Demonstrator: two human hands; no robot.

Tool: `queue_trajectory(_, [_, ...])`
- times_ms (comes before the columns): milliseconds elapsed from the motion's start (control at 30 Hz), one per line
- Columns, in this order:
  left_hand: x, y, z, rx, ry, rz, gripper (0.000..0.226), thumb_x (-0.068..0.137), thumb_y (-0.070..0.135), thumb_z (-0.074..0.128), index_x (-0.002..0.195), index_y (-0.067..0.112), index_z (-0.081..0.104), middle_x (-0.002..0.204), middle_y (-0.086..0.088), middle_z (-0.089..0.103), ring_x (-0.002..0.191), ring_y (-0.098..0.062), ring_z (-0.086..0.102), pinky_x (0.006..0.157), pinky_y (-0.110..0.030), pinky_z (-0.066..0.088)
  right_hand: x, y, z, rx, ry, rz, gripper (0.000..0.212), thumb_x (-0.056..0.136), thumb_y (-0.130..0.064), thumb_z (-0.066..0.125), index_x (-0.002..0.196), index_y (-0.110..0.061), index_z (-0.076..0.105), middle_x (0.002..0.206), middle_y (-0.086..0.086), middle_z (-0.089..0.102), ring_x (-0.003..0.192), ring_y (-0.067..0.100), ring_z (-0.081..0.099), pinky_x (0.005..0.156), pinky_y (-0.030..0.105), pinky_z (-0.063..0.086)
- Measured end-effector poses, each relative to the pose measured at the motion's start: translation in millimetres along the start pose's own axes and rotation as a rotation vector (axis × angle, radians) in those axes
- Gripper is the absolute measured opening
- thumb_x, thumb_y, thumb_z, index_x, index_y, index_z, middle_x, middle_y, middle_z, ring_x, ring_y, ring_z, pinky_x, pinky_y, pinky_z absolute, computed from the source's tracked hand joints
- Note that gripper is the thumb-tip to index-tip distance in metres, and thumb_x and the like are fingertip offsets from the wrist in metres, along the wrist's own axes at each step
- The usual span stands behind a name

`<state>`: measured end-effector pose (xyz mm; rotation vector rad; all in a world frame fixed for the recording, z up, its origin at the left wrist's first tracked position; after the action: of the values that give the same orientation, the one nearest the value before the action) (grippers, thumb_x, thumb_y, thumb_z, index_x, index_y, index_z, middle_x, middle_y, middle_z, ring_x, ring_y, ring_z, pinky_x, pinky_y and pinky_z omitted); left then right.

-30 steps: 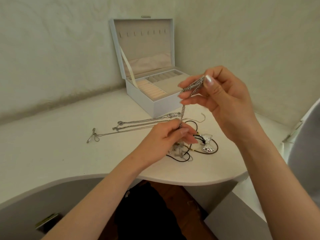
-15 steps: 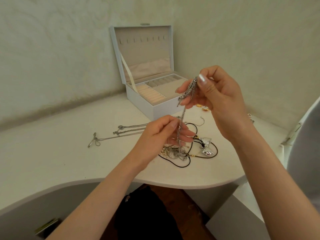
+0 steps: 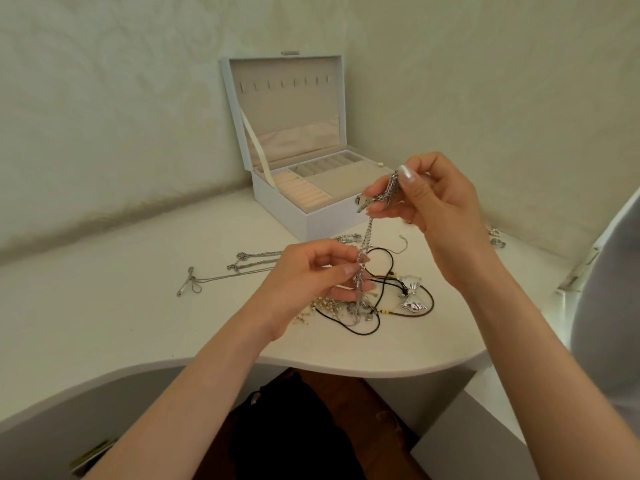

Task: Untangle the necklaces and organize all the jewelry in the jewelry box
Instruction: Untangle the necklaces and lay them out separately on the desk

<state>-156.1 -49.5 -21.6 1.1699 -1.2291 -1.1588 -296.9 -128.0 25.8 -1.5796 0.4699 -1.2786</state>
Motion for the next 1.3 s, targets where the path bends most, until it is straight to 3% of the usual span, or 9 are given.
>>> queue_trajectory(167, [4, 8, -3, -0.165, 0.103, 0.019, 0.020, 0.088, -0.006, 0.054, 0.106, 0.002, 0.058, 0.085, -0.015, 0.067, 0.080, -0.028, 0.071, 0.061, -0.024, 0.056, -2, 9, 0, -0.169, -0.080, -0.001, 0.017, 0.089, 0.004, 0.055, 0.084, -0.012, 0.055, 0.068, -0.002, 0.067, 0.067, 0.016, 0.064, 0.064, 0.027, 0.054])
queue_trajectory(367, [7, 17, -3, -0.340, 0.094, 0.066, 0.016, 0.089, -0.009, 0.047, 0.092, -0.003, 0.062, 0.093, -0.016, 0.071, 0.089, -0.024, 0.070, 0.075, -0.023, 0.056, -14, 17, 2, -0.314, -0.137, 0.044, 0.033, 0.085, 0.013, 0.052, 0.077, -0.015, 0.068, 0.071, -0.007, 0.067, 0.069, 0.007, 0.062, 0.068, 0.016, 0.049])
queue_trajectory(500, [10, 20, -4, -0.379, 0.104, 0.062, 0.023, 0.087, -0.011, 0.048, 0.101, -0.003, 0.065, 0.095, -0.013, 0.072, 0.091, -0.020, 0.070, 0.077, -0.021, 0.055, -17, 15, 0, -0.261, -0.170, 0.111, 0.006, 0.084, -0.012, 0.067, 0.089, -0.012, 0.068, 0.081, 0.007, 0.069, 0.076, 0.018, 0.066, 0.075, 0.028, 0.055])
queue_trajectory(567, [11, 21, -3, -0.354, 0.110, 0.076, 0.028, 0.085, -0.012, 0.050, 0.106, -0.002, 0.065, 0.099, -0.014, 0.071, 0.093, -0.020, 0.069, 0.079, -0.022, 0.055, -18, 17, 0, -0.259, -0.181, 0.132, 0.029, 0.072, -0.028, 0.073, 0.094, -0.013, 0.064, 0.090, 0.009, 0.069, 0.082, 0.027, 0.066, 0.079, 0.039, 0.055])
queue_trajectory(633, [11, 22, -2, -0.291, 0.122, 0.097, 0.030, 0.083, -0.012, 0.053, 0.107, 0.001, 0.065, 0.101, -0.015, 0.071, 0.094, -0.020, 0.069, 0.082, -0.024, 0.054, -19, 19, 3, -0.257, -0.181, 0.129, 0.039, 0.065, -0.025, 0.078, 0.098, -0.013, 0.060, 0.089, 0.005, 0.069, 0.086, 0.035, 0.064, 0.083, 0.047, 0.054])
queue_trajectory(767, [12, 23, -1, -0.068, 0.239, 0.151, 0.023, 0.081, -0.002, 0.064, 0.099, 0.010, 0.070, 0.096, -0.011, 0.073, 0.094, -0.022, 0.069, 0.086, -0.032, 0.054, -17, 21, 6, -0.254, -0.134, 0.118, 0.029, 0.072, -0.001, 0.076, 0.093, -0.012, 0.059, 0.080, -0.004, 0.066, 0.075, 0.025, 0.061, 0.078, 0.043, 0.055])
queue_trajectory(933, [14, 30, -2, 0.053, 0.332, 0.193, 0.009, 0.081, 0.005, 0.068, 0.087, 0.010, 0.072, 0.081, -0.005, 0.072, 0.074, -0.011, 0.068, 0.064, -0.020, 0.054, -15, 18, 6, -0.284, -0.109, 0.090, 0.014, 0.081, 0.000, 0.068, 0.081, -0.013, 0.062, 0.074, 0.001, 0.065, 0.069, 0.014, 0.061, 0.069, 0.027, 0.051])
queue_trajectory(1100, [16, 31, -4, 0.227, 0.373, 0.202, 0.003, 0.079, 0.026, 0.071, 0.081, 0.025, 0.073, 0.089, 0.002, 0.069, 0.069, -0.003, 0.052, 0.068, -0.017, 0.041, -14, 15, 3, -0.275, -0.095, 0.125, 0.016, 0.082, 0.000, 0.066, 0.075, -0.014, 0.063, 0.068, 0.000, 0.066, 0.068, 0.014, 0.063, 0.072, 0.029, 0.053])
queue_trajectory(1300, [18, 33, -2, 0.200, 0.296, 0.184, 0.012, 0.083, 0.027, 0.067, 0.083, 0.016, 0.072, 0.082, 0.000, 0.068, 0.075, -0.007, 0.055, 0.066, -0.009, 0.042, -13, 13, 1, -0.358, -0.167, 0.152, 0.011, 0.084, -0.004, 0.066, 0.079, -0.015, 0.066, 0.075, 0.000, 0.070, 0.076, 0.015, 0.065, 0.081, 0.039, 0.051])
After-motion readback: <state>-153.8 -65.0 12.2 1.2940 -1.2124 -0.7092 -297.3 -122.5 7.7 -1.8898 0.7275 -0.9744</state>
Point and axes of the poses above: each hand's wrist, its own x-axis towards the middle knuckle, its own z-axis out of the palm, y = z × x, the point moved 2 cm from there along x, towards the middle knuckle
